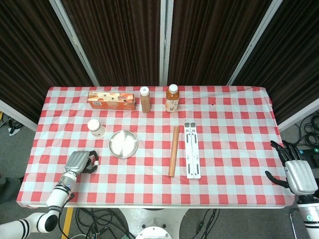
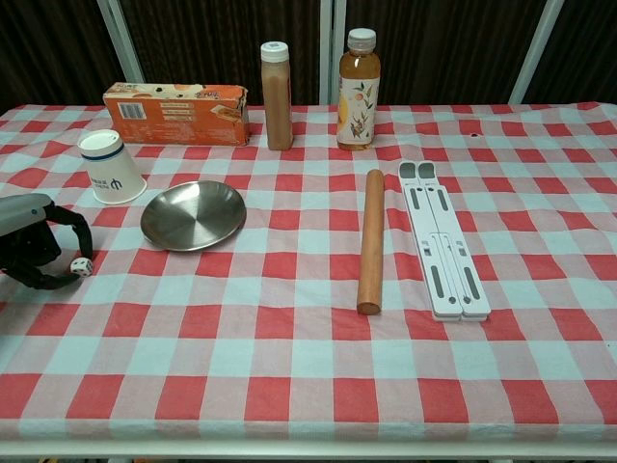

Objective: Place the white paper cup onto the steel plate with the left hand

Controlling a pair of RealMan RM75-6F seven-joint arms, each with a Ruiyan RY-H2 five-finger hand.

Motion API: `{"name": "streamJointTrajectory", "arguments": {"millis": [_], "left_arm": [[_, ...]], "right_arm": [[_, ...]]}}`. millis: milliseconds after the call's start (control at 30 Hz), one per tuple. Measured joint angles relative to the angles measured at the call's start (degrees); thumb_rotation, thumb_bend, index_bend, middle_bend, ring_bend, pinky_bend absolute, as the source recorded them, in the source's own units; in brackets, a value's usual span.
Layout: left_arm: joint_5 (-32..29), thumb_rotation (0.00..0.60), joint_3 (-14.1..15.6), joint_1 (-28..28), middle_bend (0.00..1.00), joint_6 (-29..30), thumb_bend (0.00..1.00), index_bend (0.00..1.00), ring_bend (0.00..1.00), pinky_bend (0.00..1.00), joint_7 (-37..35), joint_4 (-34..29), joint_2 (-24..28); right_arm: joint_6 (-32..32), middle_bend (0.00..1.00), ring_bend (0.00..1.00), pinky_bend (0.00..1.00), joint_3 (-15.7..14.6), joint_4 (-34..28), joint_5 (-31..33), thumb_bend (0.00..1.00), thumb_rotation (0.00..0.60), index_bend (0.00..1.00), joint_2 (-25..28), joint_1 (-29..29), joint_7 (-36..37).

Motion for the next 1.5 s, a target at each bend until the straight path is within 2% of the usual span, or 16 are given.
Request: {"name": "streamJointTrajectory", "arguments": {"millis": [133, 300, 500, 700, 867, 1067, 1200, 1333, 1500], "left_arm": [[0.04, 0.600, 0.07, -0.12, 0.94, -0.15, 0.35, 0.49, 0.90, 0.86, -0.55, 0.18, -0.07], [0.85, 0.600, 0.06, -0.20, 0.95, -0.13, 0.41, 0.57, 0.90, 0.86, -2.30, 0.46, -0.20], [2.82, 0.600, -0.47, -0.92, 0.95, 0.58, 0.42, 0.57, 0.91, 0.86, -3.23, -1.24, 0.76], [4.27, 0.600, -3.25, -5.01, 0.95, -0.34, 0.42, 0.57, 0.90, 0.86, -2.46, -3.57, 1.83], [0.33, 0.600, -6.01, -9.71, 0.95, -5.46, 0.42, 0.56, 0.90, 0.86, -0.72, -1.88, -0.08], [-6.59, 0.600, -7.77, -14.56, 0.95, -8.63, 0.42, 0.54, 0.90, 0.86, 5.29, 3.36, -4.54], [-10.06, 0.600, -8.15, -16.40, 0.94, -8.40, 0.36, 0.51, 0.90, 0.86, 9.43, 5.87, -7.07], [-11.56, 0.600, -7.74, -16.86, 0.93, -6.23, 0.28, 0.44, 0.89, 0.86, 12.43, 6.65, -8.15], [-10.69, 0.600, -7.37, -15.65, 0.89, -1.42, 0.23, 0.33, 0.85, 0.86, 13.03, 3.95, -6.91]], "right_arm": [[0.08, 0.18, 0.00, 0.07, -0.04, 0.03, -0.03, 0.15, 0.600, 0.04, 0.03, -0.07, 0.06], [0.05, 0.18, 0.00, 0.07, -0.07, 0.10, 0.02, 0.15, 0.600, 0.04, -0.02, -0.10, 0.16], [0.22, 0.18, 0.00, 0.07, -0.03, 0.09, -0.04, 0.15, 0.600, 0.04, 0.05, -0.14, 0.13], [0.08, 0.18, 0.00, 0.07, -0.08, 0.18, -0.21, 0.15, 0.600, 0.04, 0.06, -0.01, 0.28], [0.45, 0.18, 0.00, 0.07, -0.06, 0.25, 0.01, 0.15, 0.600, 0.04, 0.32, -0.33, 0.51], [0.47, 0.18, 0.00, 0.07, -0.08, 0.55, 0.51, 0.15, 0.600, 0.04, 0.44, -0.66, 0.89], [0.45, 0.18, 0.00, 0.07, -0.03, 0.70, 0.54, 0.15, 0.600, 0.04, 0.36, -0.67, 1.26], [0.45, 0.18, 0.00, 0.07, -0.01, 0.84, 0.54, 0.15, 0.600, 0.04, 0.33, -0.70, 1.33], [0.25, 0.18, 0.00, 0.07, 0.01, 0.72, 0.36, 0.15, 0.600, 0.04, 0.24, -0.48, 1.15]]}}
